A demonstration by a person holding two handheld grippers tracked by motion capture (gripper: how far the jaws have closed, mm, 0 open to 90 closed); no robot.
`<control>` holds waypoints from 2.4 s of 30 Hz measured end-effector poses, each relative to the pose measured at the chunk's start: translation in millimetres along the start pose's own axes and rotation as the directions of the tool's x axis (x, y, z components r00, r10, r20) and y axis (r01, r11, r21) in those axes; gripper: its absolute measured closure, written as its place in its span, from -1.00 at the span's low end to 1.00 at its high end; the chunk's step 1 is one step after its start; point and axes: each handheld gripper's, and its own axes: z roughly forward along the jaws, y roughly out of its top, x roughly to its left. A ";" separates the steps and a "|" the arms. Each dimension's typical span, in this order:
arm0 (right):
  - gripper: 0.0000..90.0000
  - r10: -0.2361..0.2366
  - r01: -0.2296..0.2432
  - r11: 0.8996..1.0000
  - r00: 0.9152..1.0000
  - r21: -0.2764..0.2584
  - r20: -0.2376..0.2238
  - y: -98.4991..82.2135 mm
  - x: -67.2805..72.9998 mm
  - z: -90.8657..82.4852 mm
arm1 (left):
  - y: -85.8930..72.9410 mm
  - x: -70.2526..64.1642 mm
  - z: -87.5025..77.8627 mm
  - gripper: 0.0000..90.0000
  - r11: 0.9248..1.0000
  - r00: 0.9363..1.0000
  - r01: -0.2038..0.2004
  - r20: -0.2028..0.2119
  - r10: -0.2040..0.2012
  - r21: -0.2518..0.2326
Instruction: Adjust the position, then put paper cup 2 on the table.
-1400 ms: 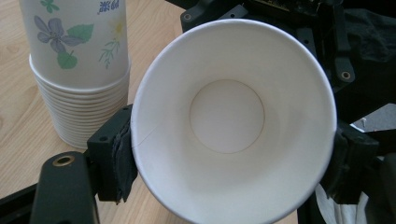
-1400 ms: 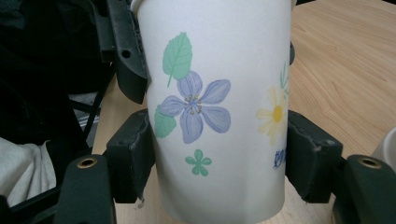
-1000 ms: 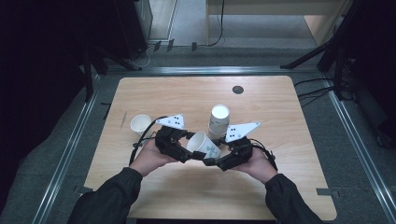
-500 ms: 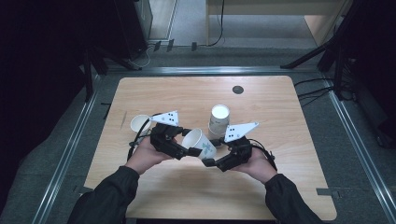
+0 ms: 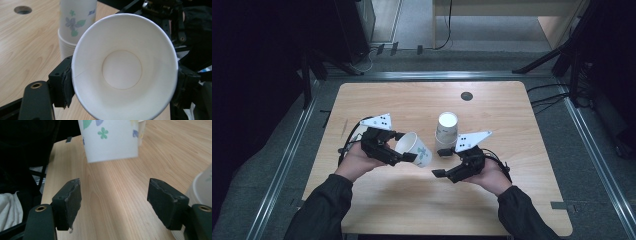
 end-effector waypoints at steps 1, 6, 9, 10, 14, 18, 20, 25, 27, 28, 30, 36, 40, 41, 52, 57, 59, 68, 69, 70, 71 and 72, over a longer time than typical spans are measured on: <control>-0.34 0.011 -0.011 1.000 1.000 0.005 0.003 -0.8 -0.9 -0.7 | -0.8 0.9 -1.6 -0.51 1.000 1.000 0.001 -0.006 -0.001 0.004; -0.31 0.026 -0.026 1.000 0.999 0.005 0.031 -4.6 -4.5 -6.2 | -4.9 4.9 -11.4 -0.51 0.999 0.999 0.007 -0.032 -0.006 0.037; -0.31 0.036 -0.036 0.999 0.999 -0.001 0.037 -6.1 -6.0 -11.1 | -8.3 5.9 -16.7 -0.51 0.998 0.999 0.005 -0.051 -0.002 0.059; -0.31 0.032 -0.032 0.999 0.999 -0.004 0.041 -6.7 -6.7 -12.5 | -9.9 6.1 -18.1 -0.51 0.998 0.998 0.006 -0.056 -0.002 0.066; -0.36 0.025 -0.024 1.000 0.997 -0.011 0.076 -9.7 -5.8 -16.6 | -16.4 7.3 -22.0 -0.51 0.996 0.998 0.011 -0.063 -0.005 0.089; -0.40 0.010 -0.008 1.000 0.993 -0.015 0.115 -12.5 -4.1 -19.0 | -21.6 8.5 -25.8 -0.51 0.993 0.997 0.011 -0.083 -0.001 0.115; -0.41 0.004 -0.001 1.000 0.992 -0.016 0.127 -13.8 -3.2 -20.2 | -23.8 9.1 -29.0 -0.51 0.992 0.996 0.012 -0.086 -0.001 0.122; -0.41 0.012 -0.010 1.000 0.989 -0.013 0.149 -16.1 -3.2 -22.4 | -30.2 11.2 -36.8 -0.51 0.989 0.995 0.012 -0.096 0.002 0.144; -0.42 0.011 -0.010 1.000 0.985 -0.009 0.171 -16.8 -4.0 -22.1 | -32.9 12.1 -39.6 -0.51 0.988 0.995 0.012 -0.101 0.003 0.154; -0.42 0.009 -0.009 1.000 0.984 -0.005 0.180 -17.2 -4.6 -21.8 | -34.5 12.7 -41.2 -0.51 0.987 0.994 0.011 -0.107 0.006 0.160; -0.45 0.009 -0.010 1.000 0.981 0.004 0.193 -17.8 -6.0 -21.2 | -37.8 13.6 -44.0 -0.51 0.985 0.993 0.021 -0.119 0.000 0.171; -0.47 0.044 -0.048 0.999 0.975 0.013 0.218 -20.0 -9.9 -21.8 | -46.3 17.0 -53.4 -0.51 0.981 0.991 0.030 -0.137 -0.004 0.194; -0.47 0.062 -0.067 0.998 0.972 0.012 0.224 -22.3 -13.8 -24.2 | -50.3 20.0 -57.5 -0.51 0.977 0.988 0.040 -0.152 -0.008 0.208; -0.47 0.061 -0.065 0.998 0.973 0.011 0.222 -22.3 -14.1 -24.8 | -51.3 20.7 -58.4 -0.51 0.976 0.987 0.039 -0.158 -0.005 0.213; -0.51 0.075 -0.082 0.996 0.973 0.023 0.220 -25.7 -17.7 -26.5 | -64.3 29.9 -68.1 -0.51 0.966 0.979 0.068 -0.205 -0.015 0.251; -0.52 0.087 -0.096 0.995 0.969 0.027 0.231 -26.3 -20.7 -26.7 | -72.0 33.5 -70.1 -0.51 0.956 0.971 0.074 -0.239 -0.004 0.285; -0.52 0.092 -0.101 0.994 0.968 0.028 0.232 -26.5 -22.6 -26.6 | -75.3 35.5 -70.8 -0.51 0.952 0.969 0.082 -0.249 -0.006 0.296; -0.52 0.101 -0.111 0.993 0.966 0.030 0.239 -25.5 -25.4 -25.2 | -90.6 45.5 -73.6 -0.52 0.938 0.951 0.115 -0.308 -0.009 0.326; -0.52 0.102 -0.112 0.993 0.966 0.030 0.239 -25.5 -25.5 -24.9 | -92.0 46.8 -73.5 -0.52 0.938 0.951 0.119 -0.309 -0.013 0.326; -0.53 0.104 -0.114 0.993 0.966 0.029 0.239 -25.5 -25.6 -24.6 | -93.2 47.8 -73.3 -0.52 0.937 0.950 0.122 -0.313 -0.015 0.326; -0.53 0.104 -0.114 0.993 0.965 0.027 0.239 -25.5 -25.8 -24.6 | -94.2 49.0 -72.8 -0.51 0.934 0.949 0.127 -0.314 -0.016 0.334; -0.54 0.106 -0.115 0.993 0.964 0.025 0.242 -25.4 -25.9 -24.8 | -95.0 49.9 -72.0 -0.51 0.930 0.947 0.130 -0.320 -0.014 0.344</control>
